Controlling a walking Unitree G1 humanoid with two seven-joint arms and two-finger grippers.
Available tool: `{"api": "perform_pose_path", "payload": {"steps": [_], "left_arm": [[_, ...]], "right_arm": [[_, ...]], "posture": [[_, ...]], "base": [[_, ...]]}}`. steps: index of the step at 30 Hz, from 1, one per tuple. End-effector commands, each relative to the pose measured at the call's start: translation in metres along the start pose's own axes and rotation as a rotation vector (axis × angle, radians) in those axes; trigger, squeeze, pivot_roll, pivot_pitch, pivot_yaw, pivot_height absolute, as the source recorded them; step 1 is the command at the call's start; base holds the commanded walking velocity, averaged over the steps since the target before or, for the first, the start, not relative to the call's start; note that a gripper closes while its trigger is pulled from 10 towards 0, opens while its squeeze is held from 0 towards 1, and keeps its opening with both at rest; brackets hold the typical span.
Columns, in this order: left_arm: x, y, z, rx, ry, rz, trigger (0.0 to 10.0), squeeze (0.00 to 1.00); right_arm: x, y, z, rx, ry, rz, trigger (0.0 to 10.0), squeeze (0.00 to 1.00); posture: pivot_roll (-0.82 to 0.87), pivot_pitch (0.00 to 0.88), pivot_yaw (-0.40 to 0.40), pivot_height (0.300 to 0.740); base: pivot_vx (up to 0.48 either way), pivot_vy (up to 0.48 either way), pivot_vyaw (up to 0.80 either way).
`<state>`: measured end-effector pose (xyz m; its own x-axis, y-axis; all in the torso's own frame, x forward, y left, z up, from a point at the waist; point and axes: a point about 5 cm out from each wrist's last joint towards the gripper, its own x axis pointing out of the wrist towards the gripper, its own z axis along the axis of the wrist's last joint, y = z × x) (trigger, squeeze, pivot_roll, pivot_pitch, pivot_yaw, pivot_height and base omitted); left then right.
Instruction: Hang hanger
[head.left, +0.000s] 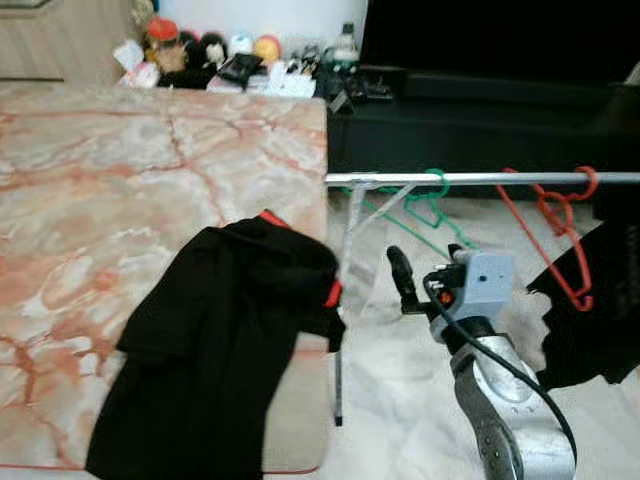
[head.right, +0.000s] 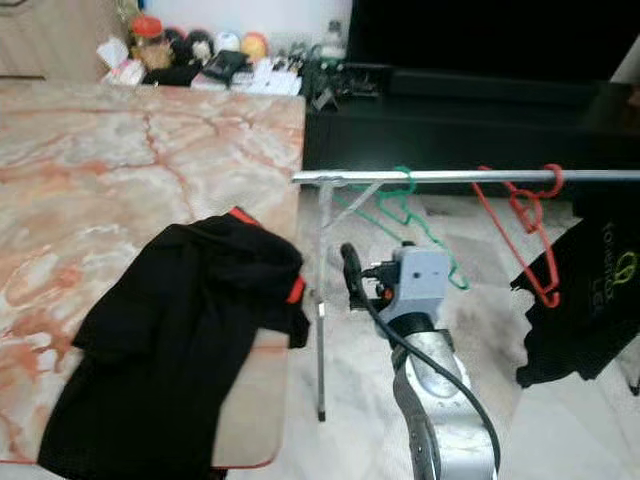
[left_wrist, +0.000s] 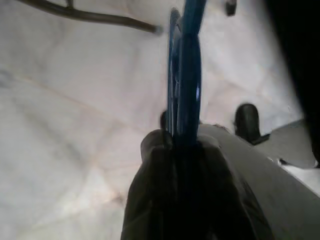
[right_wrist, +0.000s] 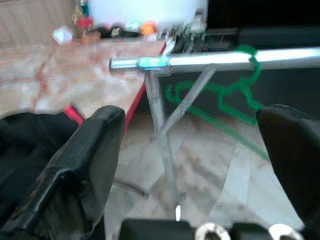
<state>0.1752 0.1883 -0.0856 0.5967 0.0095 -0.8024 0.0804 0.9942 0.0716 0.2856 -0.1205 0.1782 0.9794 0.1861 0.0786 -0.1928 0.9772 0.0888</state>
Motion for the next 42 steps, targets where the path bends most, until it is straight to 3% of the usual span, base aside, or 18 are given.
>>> {"api": "perform_pose_path", "payload": {"steps": [1,18,23,29,31,32,33,34,36,37,41,42], "left_arm": [[-0.009,-0.006,-0.041,0.022,0.159,-0.022,10.0,0.00],[-0.009,-0.005,-0.040,0.035,0.160,-0.025,10.0,0.00],[-0.009,-0.005,-0.039,0.018,0.149,-0.005,10.0,0.00],[-0.011,0.002,-0.022,-0.036,-0.092,0.154,10.0,0.00],[-0.017,0.036,0.008,-0.029,-0.305,0.246,10.0,0.00],[-0.017,0.036,0.008,-0.029,-0.305,0.246,10.0,0.00],[-0.028,0.065,0.047,-0.022,-0.518,0.322,10.0,0.00],[-0.033,0.072,0.060,-0.019,-0.594,0.347,10.0,0.00],[-0.042,0.078,0.074,-0.002,-0.675,0.368,10.0,0.00],[-0.049,0.079,0.081,0.064,-0.728,0.376,10.0,0.00],[-0.060,0.077,0.091,0.126,-0.815,0.385,10.0,0.00],[-0.071,0.076,0.099,0.185,-0.877,0.376,10.0,0.00]], "right_arm": [[0.000,0.002,0.003,-0.006,-0.007,0.012,10.0,0.00],[0.001,0.002,0.002,-0.010,-0.001,0.015,10.0,0.00],[0.002,0.003,0.002,-0.011,-0.004,0.022,10.0,0.00],[0.005,0.001,0.008,-0.018,-0.030,0.027,10.0,0.00],[0.006,0.001,0.008,-0.017,-0.031,0.028,10.0,0.00],[0.006,0.001,0.008,-0.017,-0.031,0.028,10.0,0.00],[0.007,0.002,0.007,-0.012,-0.033,0.032,10.0,0.00],[0.007,0.003,0.007,-0.009,-0.034,0.035,10.0,0.00],[0.008,0.005,0.006,-0.002,-0.037,0.039,10.0,0.00],[0.008,0.007,0.006,0.003,-0.039,0.041,10.0,0.00],[0.008,0.008,0.006,0.003,-0.041,0.042,10.0,0.00],[0.008,0.007,0.007,0.002,-0.042,0.041,10.0,0.00]], "posture": [[0.03,0.190,-0.076,0.740],[0.03,0.189,-0.076,0.740],[0.04,0.188,-0.076,0.740],[0.04,0.185,-0.080,0.740],[0.05,0.182,-0.078,0.740],[0.05,0.182,-0.078,0.740],[0.06,0.178,-0.076,0.740],[0.06,0.178,-0.076,0.740],[0.06,0.175,-0.073,0.740],[0.06,0.174,-0.072,0.740],[0.06,0.172,-0.071,0.740],[0.06,0.172,-0.071,0.740]], "base": [[0.000,-0.326,0.00],[0.000,-0.322,0.00],[0.000,0.000,0.00],[0.000,0.000,0.00],[0.000,0.000,0.00],[0.000,0.000,0.00],[0.000,0.000,0.00],[0.000,0.000,0.00],[0.000,0.000,0.00],[0.000,0.000,0.00],[0.000,0.000,0.00],[0.000,0.000,0.00]]}}
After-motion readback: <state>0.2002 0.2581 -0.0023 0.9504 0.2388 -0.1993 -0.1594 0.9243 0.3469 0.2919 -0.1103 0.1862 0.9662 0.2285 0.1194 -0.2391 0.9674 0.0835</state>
